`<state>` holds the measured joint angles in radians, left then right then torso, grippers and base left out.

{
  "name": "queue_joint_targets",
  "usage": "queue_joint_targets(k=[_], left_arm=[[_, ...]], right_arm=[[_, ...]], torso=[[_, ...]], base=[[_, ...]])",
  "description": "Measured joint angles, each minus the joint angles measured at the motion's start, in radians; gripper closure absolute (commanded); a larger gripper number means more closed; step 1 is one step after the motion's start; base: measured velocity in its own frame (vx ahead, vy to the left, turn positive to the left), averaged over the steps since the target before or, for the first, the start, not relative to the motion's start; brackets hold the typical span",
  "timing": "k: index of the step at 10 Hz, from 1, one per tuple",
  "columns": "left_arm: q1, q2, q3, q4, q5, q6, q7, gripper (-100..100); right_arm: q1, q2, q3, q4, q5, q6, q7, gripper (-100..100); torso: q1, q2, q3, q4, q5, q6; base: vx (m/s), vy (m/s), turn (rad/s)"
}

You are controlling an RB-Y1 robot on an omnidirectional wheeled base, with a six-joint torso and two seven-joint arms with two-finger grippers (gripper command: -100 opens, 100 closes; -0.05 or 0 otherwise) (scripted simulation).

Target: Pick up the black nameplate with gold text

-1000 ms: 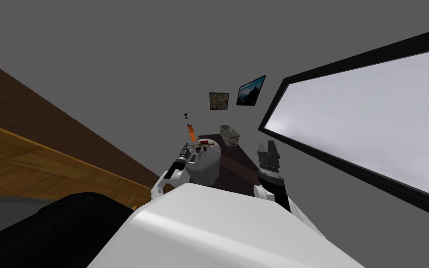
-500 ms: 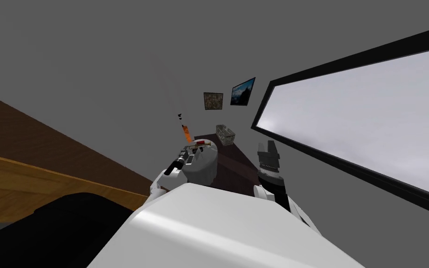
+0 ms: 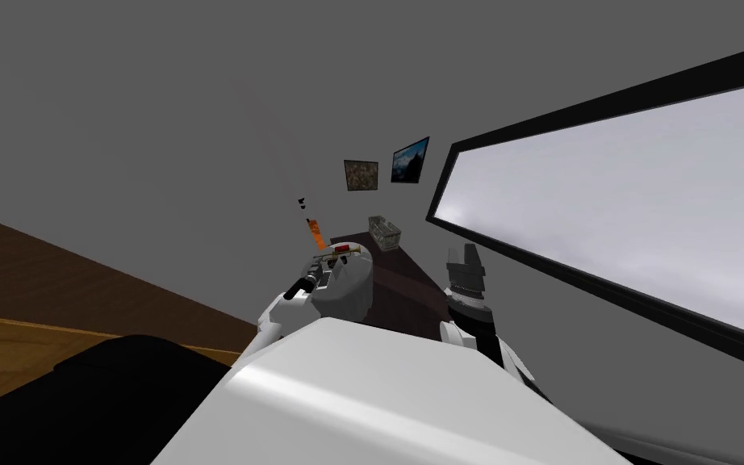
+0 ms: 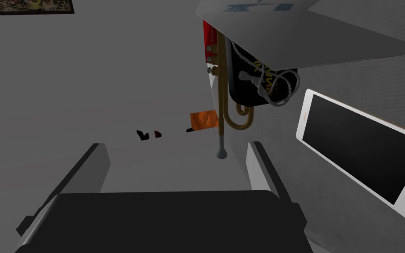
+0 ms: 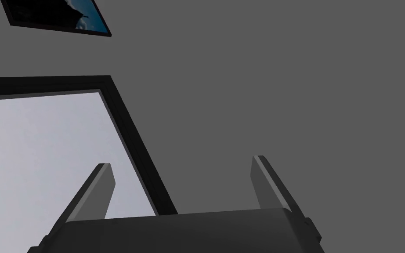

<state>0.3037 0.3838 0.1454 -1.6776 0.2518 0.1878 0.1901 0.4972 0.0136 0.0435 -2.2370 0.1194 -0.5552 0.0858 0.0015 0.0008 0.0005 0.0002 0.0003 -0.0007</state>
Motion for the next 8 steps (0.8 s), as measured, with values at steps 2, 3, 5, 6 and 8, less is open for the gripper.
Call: queue_joint_targets(k=[2, 3, 5, 6, 8], left_arm=[[-0.025, 0.038, 0.008, 0.067, 0.023, 0.044, 0.003, -100], [-0.031, 0.071, 0.016, 0.09, 0.044, 0.069, 0.007, -100], [-0.043, 0.081, 0.024, 0.125, 0.049, 0.12, 0.008, -100], [-0.048, 0.081, 0.024, 0.141, 0.049, 0.123, 0.008, -100], [-0.073, 0.119, 0.031, 0.207, 0.076, 0.159, 0.01, -100]], right_arm=[[0.0, 0.0, 0.0, 0.0, 0.0, 0.0, 0.0, 0], [0.0, 0.0, 0.0, 0.0, 0.0, 0.0, 0.0, 0], [0.0, 0.0, 0.0, 0.0, 0.0, 0.0, 0.0, 0], [0.0, 0.0, 0.0, 0.0, 0.0, 0.0, 0.0, 0], [0.0, 0.0, 0.0, 0.0, 0.0, 0.0, 0.0, 0]], torso=[[0.0, 0.0, 0.0, 0.0, 0.0, 0.0], [0.0, 0.0, 0.0, 0.0, 0.0, 0.001], [0.0, -0.001, 0.0, 0.0, 0.0, 0.0], [-0.001, -0.001, -0.001, 0.0, 0.0, 0.0], [0.0, -0.001, 0.0, 0.0, 0.0, 0.0]], base=[[-0.023, 0.012, -0.217], [-0.017, 0.014, -0.151], [-0.002, 0.002, -0.008], [-0.014, -0.001, -0.299], [-0.017, 0.015, -0.213]])
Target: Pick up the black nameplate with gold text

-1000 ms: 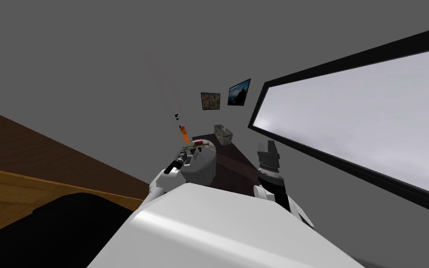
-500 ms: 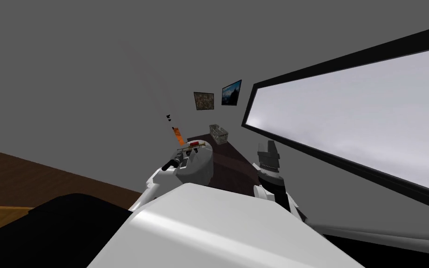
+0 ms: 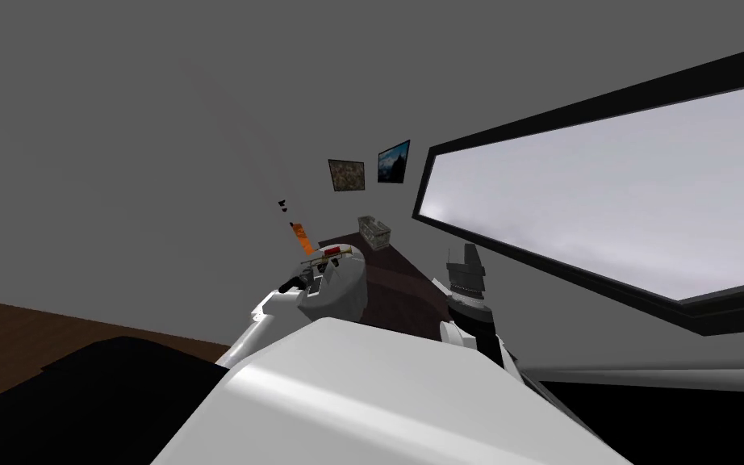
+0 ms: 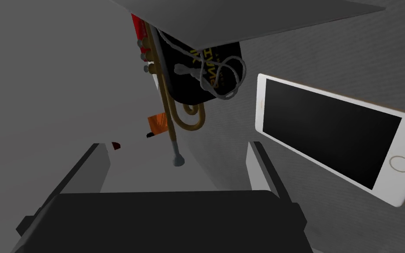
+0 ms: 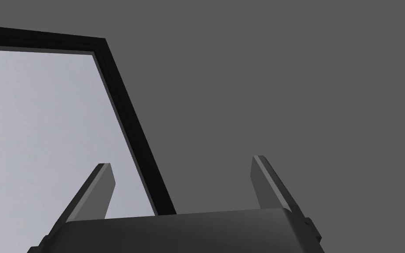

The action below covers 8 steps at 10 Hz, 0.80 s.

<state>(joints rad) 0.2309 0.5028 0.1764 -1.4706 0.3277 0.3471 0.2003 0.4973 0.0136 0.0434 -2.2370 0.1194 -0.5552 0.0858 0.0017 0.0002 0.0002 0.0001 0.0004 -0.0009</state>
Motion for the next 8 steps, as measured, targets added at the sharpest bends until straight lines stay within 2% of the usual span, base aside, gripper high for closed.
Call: queue_joint_targets(k=[1, 2, 4, 6, 8], left_arm=[[-0.011, 0.025, 0.007, 0.032, 0.019, 0.022, 0.001, -100], [-0.024, 0.029, 0.014, 0.058, 0.018, 0.054, 0.002, -100], [-0.049, 0.06, 0.032, 0.091, 0.035, 0.133, 0.009, -100], [-0.049, 0.06, 0.031, 0.126, 0.037, 0.143, 0.009, -100], [-0.074, 0.098, 0.036, 0.192, 0.074, 0.174, 0.005, -100]], right_arm=[[0.0, 0.0, 0.0, 0.0, 0.0, 0.0, 0.0, 0], [0.0, 0.0, 0.0, 0.0, 0.0, 0.0, 0.0, 0], [0.0, 0.0, 0.0, 0.0, 0.0, 0.0, 0.0, 0], [0.0, 0.0, 0.0, 0.0, 0.0, 0.0, 0.0, 0], [0.0, 0.0, 0.0, 0.0, 0.0, 0.0, 0.0, 0]], torso=[[0.0, 0.0, 0.0, 0.0, 0.0, 0.001], [0.0, 0.0, 0.0, 0.0, 0.0, 0.0], [-0.002, -0.001, -0.001, 0.0, 0.0, 0.001], [-0.001, -0.001, -0.001, 0.0, 0.0, 0.0], [-0.002, 0.0, 0.0, 0.0, -0.001, 0.0]], base=[[-0.015, 0.016, -0.134], [-0.001, -0.015, -0.124], [0.003, -0.01, -0.144], [-0.004, -0.01, -0.085], [-0.015, -0.023, -0.15]])
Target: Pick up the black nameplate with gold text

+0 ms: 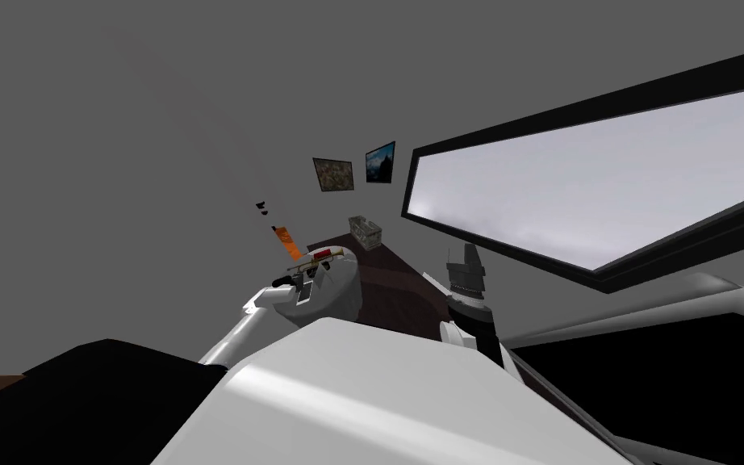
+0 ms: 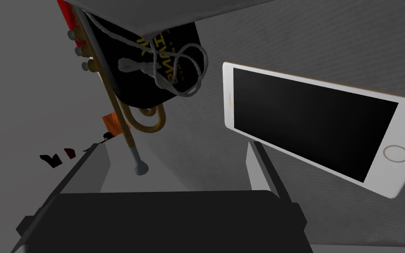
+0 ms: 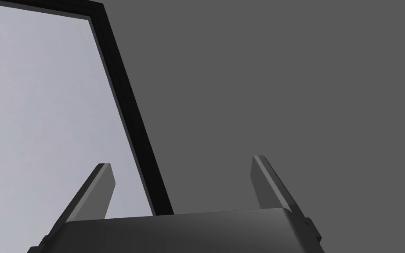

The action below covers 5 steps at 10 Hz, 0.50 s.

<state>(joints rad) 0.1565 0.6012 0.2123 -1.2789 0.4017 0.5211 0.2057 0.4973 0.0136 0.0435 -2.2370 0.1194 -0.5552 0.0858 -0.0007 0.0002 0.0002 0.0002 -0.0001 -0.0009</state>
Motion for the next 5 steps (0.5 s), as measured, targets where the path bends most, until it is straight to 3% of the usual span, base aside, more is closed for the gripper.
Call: queue_joint_targets(k=[5], left_arm=[[-0.042, 0.065, 0.027, 0.126, 0.053, 0.118, 0.006, -100]], right_arm=[[0.0, 0.0, 0.0, 0.0, 0.0, 0.0, 0.0, 0]], torso=[[0.0, 0.0, 0.0, 0.0, 0.0, 0.0]], base=[[-0.011, -0.016, -0.107]])
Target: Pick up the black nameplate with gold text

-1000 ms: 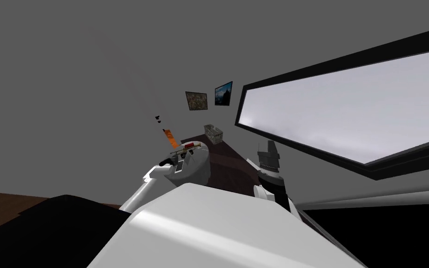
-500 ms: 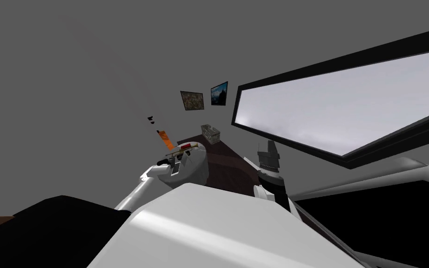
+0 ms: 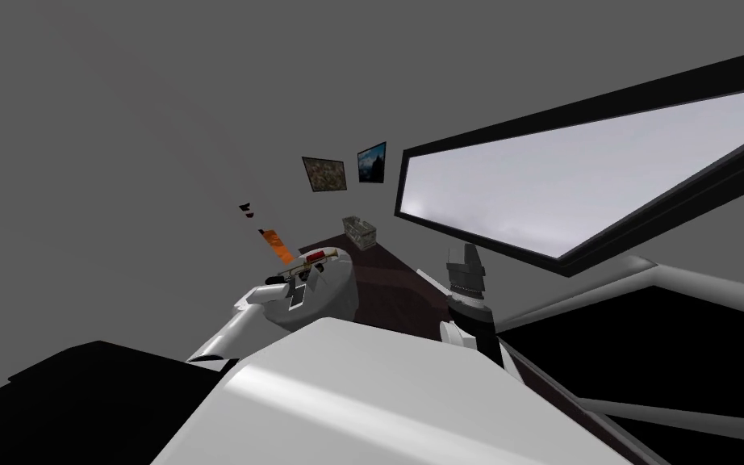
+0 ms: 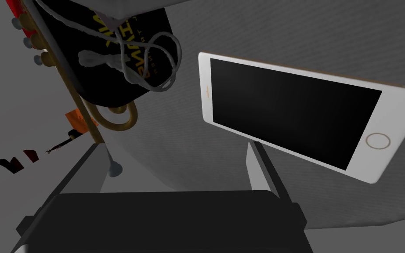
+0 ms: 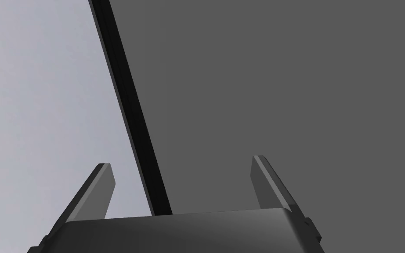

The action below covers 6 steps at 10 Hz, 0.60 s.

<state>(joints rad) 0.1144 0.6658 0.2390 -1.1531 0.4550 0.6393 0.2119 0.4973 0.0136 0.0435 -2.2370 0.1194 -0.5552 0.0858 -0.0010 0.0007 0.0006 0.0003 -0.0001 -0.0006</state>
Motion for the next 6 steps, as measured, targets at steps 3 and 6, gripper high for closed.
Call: queue_joint_targets(k=[3, 6], left_arm=[[-0.016, 0.02, 0.008, 0.046, 0.016, 0.032, 0.003, -100], [-0.029, 0.034, 0.012, 0.095, 0.029, 0.06, 0.002, -100]], right_arm=[[0.0, 0.0, 0.0, 0.0, 0.0, 0.0, 0.0, 0], [0.0, 0.0, 0.0, 0.0, 0.0, 0.0, 0.0, 0]], torso=[[0.002, -0.001, -0.001, 0.0, 0.0, 0.0], [0.001, -0.001, 0.0, 0.0, 0.0, -0.001]], base=[[-0.001, -0.003, -0.065], [-0.005, -0.006, -0.048]])
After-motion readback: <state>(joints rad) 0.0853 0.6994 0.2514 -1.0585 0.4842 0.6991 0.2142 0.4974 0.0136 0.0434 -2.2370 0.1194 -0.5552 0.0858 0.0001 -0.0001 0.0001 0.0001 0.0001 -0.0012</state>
